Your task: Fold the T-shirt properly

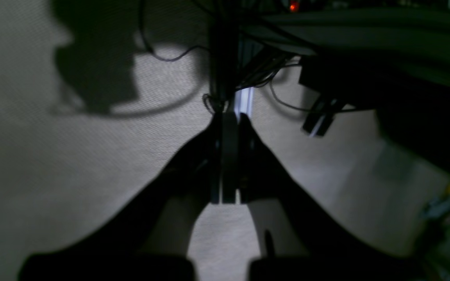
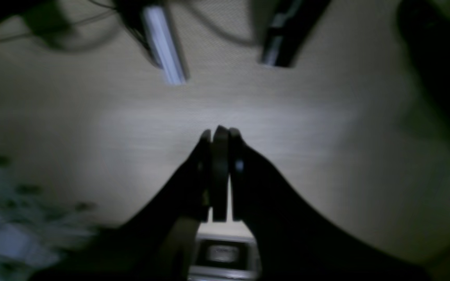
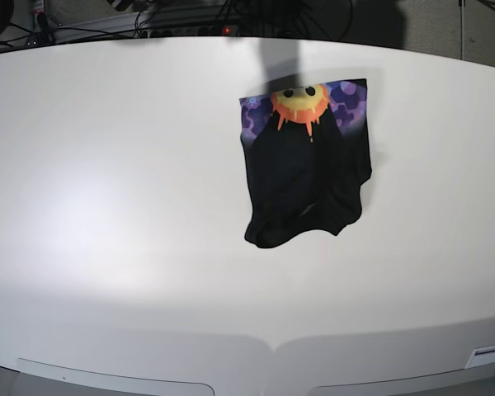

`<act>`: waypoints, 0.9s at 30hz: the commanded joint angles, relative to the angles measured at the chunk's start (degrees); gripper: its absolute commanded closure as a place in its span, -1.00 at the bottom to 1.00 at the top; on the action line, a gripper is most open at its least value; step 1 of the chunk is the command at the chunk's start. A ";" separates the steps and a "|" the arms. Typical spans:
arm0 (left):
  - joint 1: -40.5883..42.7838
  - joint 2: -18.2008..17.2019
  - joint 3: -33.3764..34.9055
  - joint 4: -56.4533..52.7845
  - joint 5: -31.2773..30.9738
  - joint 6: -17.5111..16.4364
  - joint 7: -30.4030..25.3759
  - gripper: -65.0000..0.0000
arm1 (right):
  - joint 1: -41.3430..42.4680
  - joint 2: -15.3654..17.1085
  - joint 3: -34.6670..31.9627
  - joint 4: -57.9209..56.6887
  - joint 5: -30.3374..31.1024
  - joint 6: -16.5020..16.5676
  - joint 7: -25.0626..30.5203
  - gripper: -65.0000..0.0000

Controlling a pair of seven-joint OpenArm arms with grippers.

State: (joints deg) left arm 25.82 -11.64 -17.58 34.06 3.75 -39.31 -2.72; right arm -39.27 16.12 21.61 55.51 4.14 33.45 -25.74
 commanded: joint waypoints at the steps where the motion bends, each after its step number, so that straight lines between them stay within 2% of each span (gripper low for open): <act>1: -0.07 -0.46 1.66 -0.66 1.29 -0.69 -1.49 1.00 | 1.07 1.05 -2.32 -1.07 -1.53 -1.14 1.42 1.00; 4: -2.14 -0.44 7.98 -2.99 2.91 -0.69 -5.09 1.00 | 6.67 1.36 -10.32 -6.84 -5.75 -5.16 4.09 1.00; 6: -3.32 -0.13 11.76 -4.35 2.86 0.07 -7.37 1.00 | 10.62 1.36 -15.08 -11.41 -5.70 -6.54 5.95 1.00; 10: -5.66 2.27 15.76 -7.28 2.08 10.32 -7.65 1.00 | 18.58 1.33 -23.65 -21.31 -5.70 -9.92 10.71 1.00; 11: -6.23 2.89 15.87 -8.11 1.51 11.63 -7.67 1.00 | 20.52 1.33 -25.49 -23.80 -5.66 -11.08 11.67 1.00; 14: -8.22 4.20 15.80 -10.25 0.52 12.07 -7.65 1.00 | 25.81 1.31 -30.08 -30.58 -5.44 -13.25 14.34 1.00; 17: -9.99 4.48 15.80 -12.35 0.48 12.55 -7.39 1.00 | 29.59 1.31 -32.46 -35.21 -5.44 -13.84 15.72 1.00; 20: -10.93 4.39 15.80 -14.29 -1.70 18.78 -5.86 1.00 | 31.32 1.33 -32.68 -36.92 -5.44 -14.43 16.83 1.00; 21: -10.91 4.24 15.80 -14.60 -2.69 19.71 -5.99 1.00 | 31.36 1.33 -32.68 -36.89 -5.42 -14.43 17.05 1.00; 24: -10.73 3.98 15.80 -14.60 -6.34 19.65 -5.88 1.00 | 31.65 1.03 -32.65 -36.87 -3.93 -14.38 17.40 1.00; 27: -10.73 4.20 15.80 -14.60 -7.26 19.63 -5.05 1.00 | 31.65 0.68 -32.68 -36.87 -3.96 -14.10 17.35 1.00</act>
State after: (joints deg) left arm 14.70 -7.27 -1.78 19.35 -3.31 -19.46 -7.33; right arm -7.64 16.21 -11.05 18.65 0.14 19.05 -8.40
